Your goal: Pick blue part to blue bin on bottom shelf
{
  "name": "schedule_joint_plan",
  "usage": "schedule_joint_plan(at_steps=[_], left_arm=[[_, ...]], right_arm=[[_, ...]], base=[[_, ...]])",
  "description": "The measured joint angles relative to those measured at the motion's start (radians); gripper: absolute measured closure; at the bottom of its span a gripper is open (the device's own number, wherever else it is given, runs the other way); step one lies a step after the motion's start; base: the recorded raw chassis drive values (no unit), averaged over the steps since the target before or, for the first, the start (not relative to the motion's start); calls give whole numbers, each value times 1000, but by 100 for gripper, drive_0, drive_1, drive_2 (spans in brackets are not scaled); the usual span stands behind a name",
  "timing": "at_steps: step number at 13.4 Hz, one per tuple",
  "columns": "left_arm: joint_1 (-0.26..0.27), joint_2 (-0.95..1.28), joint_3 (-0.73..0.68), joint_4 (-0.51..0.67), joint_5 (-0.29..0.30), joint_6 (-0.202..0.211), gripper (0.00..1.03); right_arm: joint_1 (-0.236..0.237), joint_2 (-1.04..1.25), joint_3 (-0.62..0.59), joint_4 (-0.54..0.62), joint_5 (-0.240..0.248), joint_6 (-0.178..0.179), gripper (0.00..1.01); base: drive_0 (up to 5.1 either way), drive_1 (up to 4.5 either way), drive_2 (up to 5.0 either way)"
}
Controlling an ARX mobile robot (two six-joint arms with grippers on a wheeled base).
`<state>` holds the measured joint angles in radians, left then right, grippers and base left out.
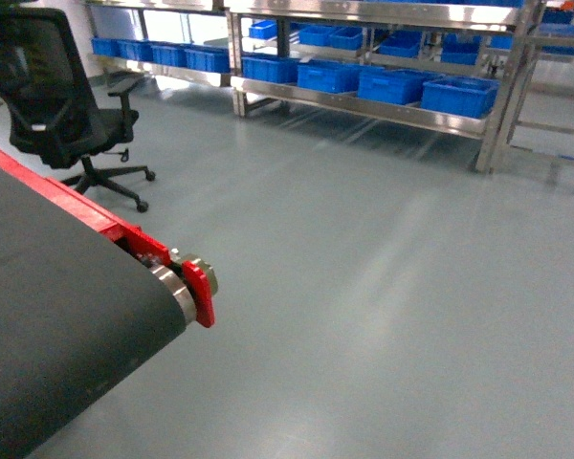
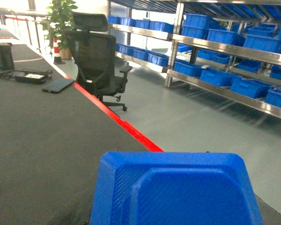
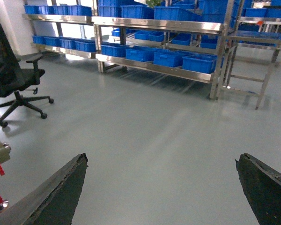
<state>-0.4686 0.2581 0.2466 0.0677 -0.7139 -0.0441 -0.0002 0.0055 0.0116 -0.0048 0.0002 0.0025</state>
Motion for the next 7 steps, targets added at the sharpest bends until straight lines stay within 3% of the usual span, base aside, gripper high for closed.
schedule_joint_plan(at_steps=[7], left_arm=[[0,0,0,0,0,0,60]], right_arm=[[0,0,0,0,0,0,3]], base=[[-153,-153,-153]])
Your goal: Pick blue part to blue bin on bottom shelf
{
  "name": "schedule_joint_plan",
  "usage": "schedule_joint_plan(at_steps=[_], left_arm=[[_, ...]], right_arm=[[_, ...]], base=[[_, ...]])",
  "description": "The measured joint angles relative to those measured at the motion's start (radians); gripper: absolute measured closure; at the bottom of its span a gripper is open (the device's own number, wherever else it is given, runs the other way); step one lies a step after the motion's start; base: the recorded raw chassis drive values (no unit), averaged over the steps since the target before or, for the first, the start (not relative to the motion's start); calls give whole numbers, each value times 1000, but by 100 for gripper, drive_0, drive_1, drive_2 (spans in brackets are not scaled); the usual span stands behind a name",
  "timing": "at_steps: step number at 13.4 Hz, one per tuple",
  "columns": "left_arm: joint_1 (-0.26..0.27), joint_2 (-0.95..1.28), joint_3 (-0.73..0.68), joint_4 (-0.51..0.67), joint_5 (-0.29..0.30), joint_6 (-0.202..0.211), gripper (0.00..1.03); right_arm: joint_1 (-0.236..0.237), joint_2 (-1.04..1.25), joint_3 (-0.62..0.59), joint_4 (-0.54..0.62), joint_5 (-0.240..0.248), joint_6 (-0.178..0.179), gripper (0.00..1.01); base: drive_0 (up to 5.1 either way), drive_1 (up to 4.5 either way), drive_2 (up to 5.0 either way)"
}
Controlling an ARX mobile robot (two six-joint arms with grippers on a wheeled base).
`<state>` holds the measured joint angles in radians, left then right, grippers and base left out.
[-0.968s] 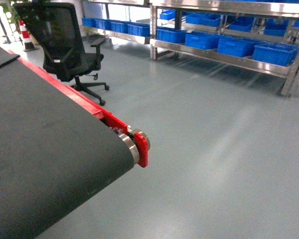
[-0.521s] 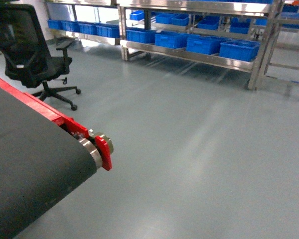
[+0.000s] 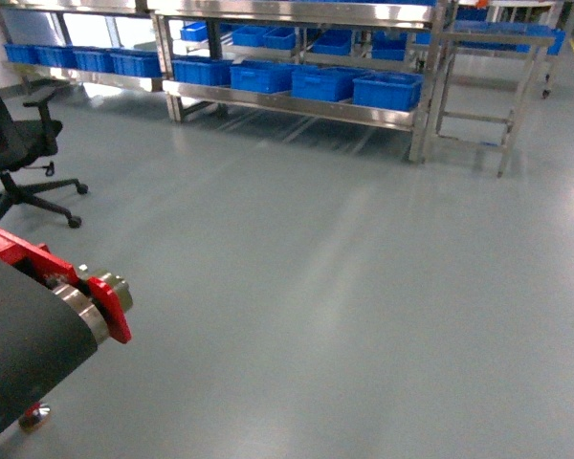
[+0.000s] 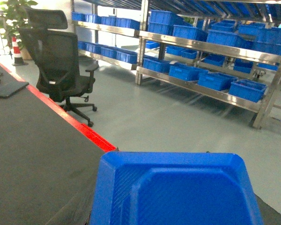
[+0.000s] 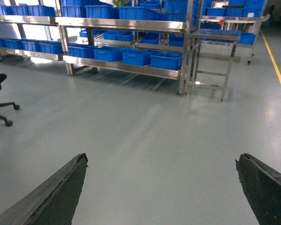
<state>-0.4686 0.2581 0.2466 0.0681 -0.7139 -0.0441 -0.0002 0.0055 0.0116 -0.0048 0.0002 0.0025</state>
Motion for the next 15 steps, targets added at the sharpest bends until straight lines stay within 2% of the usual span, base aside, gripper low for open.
schedule_joint_plan(at_steps=[15], left_arm=[[0,0,0,0,0,0,60]], right_arm=[[0,0,0,0,0,0,3]], base=[[-157,-157,-157]])
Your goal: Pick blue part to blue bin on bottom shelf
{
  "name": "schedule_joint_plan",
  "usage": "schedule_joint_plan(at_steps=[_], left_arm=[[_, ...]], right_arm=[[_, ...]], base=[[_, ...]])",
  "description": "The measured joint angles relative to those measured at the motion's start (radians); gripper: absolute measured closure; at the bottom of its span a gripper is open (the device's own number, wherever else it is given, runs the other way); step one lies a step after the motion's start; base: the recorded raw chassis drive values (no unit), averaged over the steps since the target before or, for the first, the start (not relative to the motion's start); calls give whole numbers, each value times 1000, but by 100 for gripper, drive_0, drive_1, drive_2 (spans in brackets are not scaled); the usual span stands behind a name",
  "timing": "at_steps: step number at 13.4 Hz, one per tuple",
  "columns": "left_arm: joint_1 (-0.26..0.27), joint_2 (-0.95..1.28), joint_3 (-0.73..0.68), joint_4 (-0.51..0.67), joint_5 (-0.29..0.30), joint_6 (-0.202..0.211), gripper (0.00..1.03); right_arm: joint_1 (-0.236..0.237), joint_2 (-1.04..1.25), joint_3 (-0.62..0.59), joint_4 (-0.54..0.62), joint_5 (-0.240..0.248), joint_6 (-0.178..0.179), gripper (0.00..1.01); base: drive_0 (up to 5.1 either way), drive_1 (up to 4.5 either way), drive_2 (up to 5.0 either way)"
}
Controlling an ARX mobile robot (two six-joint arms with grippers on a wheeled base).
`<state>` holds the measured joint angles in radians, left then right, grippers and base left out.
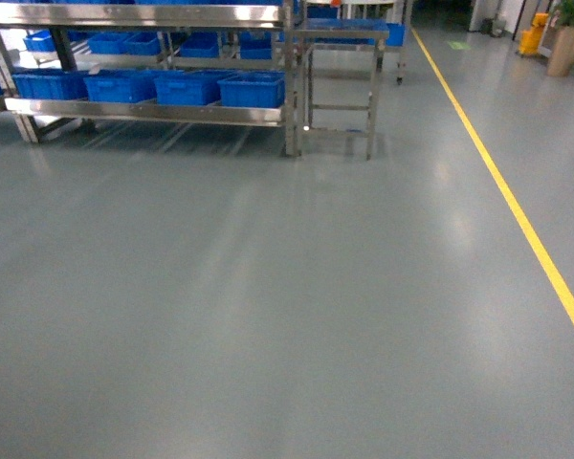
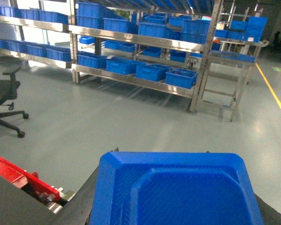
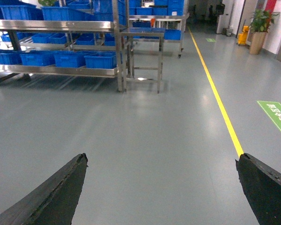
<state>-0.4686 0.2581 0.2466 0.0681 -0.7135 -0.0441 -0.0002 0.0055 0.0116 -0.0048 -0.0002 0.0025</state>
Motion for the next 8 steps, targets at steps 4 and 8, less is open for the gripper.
schedule_joint_plan(at_steps=[4,8], left_arm=[[0,0,0,0,0,0,60],[0,-3,0,-1,-1,0,60]], right_arm=[[0,0,0,0,0,0,3],[0,0,0,-3,1,0,3]], base=[[-149,-149,-149],[-43,279,-365]])
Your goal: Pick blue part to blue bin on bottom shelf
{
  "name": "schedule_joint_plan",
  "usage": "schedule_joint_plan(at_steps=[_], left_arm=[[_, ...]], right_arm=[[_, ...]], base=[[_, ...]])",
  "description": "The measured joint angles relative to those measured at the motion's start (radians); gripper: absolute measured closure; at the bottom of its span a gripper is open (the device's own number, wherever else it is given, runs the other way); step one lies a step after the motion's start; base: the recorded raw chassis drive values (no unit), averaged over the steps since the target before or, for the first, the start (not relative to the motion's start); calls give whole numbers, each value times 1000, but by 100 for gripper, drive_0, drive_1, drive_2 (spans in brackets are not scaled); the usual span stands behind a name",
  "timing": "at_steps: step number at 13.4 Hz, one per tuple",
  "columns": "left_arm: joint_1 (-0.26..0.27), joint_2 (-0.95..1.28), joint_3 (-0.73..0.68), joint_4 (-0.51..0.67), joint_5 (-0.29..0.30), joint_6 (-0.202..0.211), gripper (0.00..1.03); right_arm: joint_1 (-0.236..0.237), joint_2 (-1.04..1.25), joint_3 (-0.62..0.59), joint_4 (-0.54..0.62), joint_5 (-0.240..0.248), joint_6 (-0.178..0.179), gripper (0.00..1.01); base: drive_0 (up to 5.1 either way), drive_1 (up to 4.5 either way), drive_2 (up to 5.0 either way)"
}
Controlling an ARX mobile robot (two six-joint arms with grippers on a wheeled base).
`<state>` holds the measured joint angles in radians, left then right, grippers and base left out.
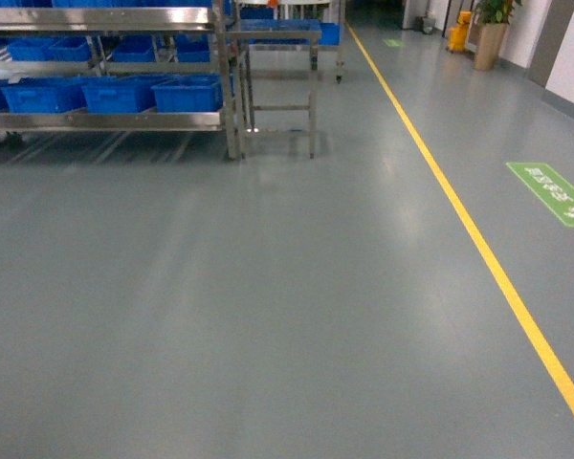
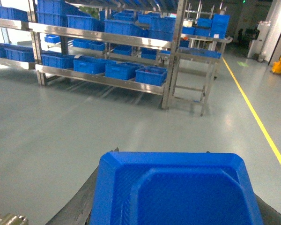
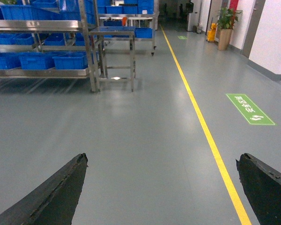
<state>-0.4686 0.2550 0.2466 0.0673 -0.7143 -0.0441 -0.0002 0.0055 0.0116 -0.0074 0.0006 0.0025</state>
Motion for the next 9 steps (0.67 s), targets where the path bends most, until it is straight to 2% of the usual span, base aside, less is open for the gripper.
schedule_joint_plan(at_steps=[9], left_arm=[[0,6,0,0,0,0,60]], right_arm=[[0,0,0,1,0,0,3]], base=[[7,430,-416]])
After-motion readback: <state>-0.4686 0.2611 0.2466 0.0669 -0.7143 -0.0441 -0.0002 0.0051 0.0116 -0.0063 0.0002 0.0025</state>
